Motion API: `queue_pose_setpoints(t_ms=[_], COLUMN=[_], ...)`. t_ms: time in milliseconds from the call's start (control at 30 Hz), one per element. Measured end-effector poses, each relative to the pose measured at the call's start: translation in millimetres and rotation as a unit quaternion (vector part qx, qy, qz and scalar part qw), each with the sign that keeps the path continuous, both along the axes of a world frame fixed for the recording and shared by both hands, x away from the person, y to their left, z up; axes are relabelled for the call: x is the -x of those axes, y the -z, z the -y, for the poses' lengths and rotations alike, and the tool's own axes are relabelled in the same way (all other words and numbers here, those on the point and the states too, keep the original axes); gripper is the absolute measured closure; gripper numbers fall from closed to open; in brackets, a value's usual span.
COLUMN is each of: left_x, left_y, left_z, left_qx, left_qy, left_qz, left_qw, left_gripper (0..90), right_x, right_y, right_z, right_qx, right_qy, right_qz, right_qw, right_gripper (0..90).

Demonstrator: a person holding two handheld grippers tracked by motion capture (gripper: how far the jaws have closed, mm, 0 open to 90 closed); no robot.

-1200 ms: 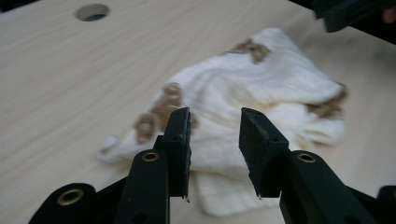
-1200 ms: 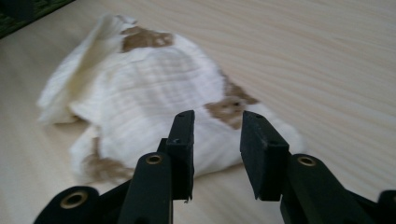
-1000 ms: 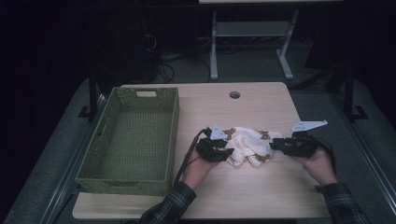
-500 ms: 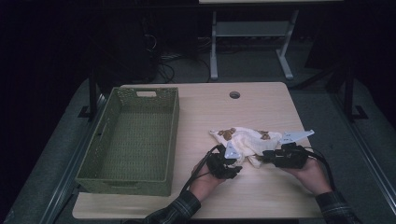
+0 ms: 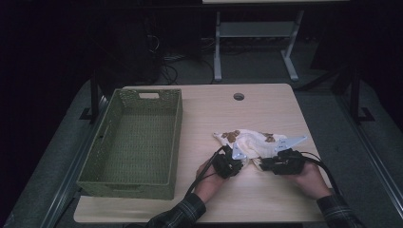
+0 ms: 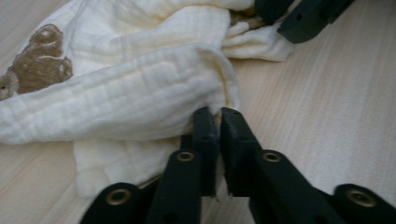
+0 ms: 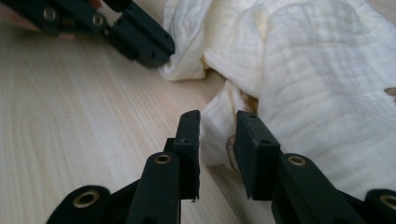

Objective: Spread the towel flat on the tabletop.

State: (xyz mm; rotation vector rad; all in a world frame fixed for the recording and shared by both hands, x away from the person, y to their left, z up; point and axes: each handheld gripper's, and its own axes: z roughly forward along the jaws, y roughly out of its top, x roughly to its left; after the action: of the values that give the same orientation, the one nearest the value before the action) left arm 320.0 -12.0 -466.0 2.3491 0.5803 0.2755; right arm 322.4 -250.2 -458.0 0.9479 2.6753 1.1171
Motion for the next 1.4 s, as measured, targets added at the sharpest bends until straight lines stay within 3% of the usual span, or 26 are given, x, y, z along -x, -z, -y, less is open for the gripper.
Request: queue_pose_setpoints(t_ms=[167,267,367,433,633,867,1067,1200,1333,1400], left_x=[-2.9,-4.4,-2.7,-1.9,-4.2,-12.3,-13.2,-14.2,-18.2,-21.1], left_y=[-1.4,-5.5,-16.1,-24.3,-51.3,-69.6,-77.8,-75.5,-67.5,-61.2], left_z=[-0.3,-2.9,-7.1,-12.2,-34.8,-62.8,-73.7,-72.8,-72.3,-70.9], left_qx=[0.002,0.030,0.047,0.063,0.116,0.149,0.160,0.137,0.111,0.101], left_qy=[-0.001,-0.004,-0.002,-0.005,-0.031,-0.075,-0.102,-0.114,-0.123,-0.131], left_qz=[-0.014,-0.035,-0.027,-0.020,-0.005,0.016,0.025,0.026,0.022,0.022], left_qw=[0.9999,0.9989,0.9985,0.9978,0.9928,0.9858,0.9816,0.9836,0.9860,0.9860], left_gripper=[89.5,89.7,89.7,89.7,89.7,89.8,89.8,89.8,89.8,89.7], right_x=[0.4,1.7,2.2,1.6,1.5,-0.2,-0.6,-1.8,-12.3,-19.4], right_y=[3.6,4.0,4.2,2.7,-7.6,-26.1,-43.3,-46.6,-36.8,-31.1], right_z=[-4.3,-5.2,-5.0,-3.9,6.2,26.6,52.9,67.0,77.6,80.7], right_qx=[0.023,0.037,0.046,0.046,0.017,-0.007,-0.040,-0.045,-0.026,-0.016], right_qy=[-0.009,-0.012,-0.013,-0.010,0.002,0.025,0.055,0.073,0.093,0.102], right_qz=[0.006,0.019,0.031,0.025,0.036,0.063,0.089,0.088,0.077,0.067], right_qw=[0.9997,0.9991,0.9984,0.9986,0.9992,0.9977,0.9937,0.9925,0.9924,0.9924], right_gripper=[71.3,77.7,83.9,85.2,85.4,85.5,85.8,85.9,85.9,86.0])
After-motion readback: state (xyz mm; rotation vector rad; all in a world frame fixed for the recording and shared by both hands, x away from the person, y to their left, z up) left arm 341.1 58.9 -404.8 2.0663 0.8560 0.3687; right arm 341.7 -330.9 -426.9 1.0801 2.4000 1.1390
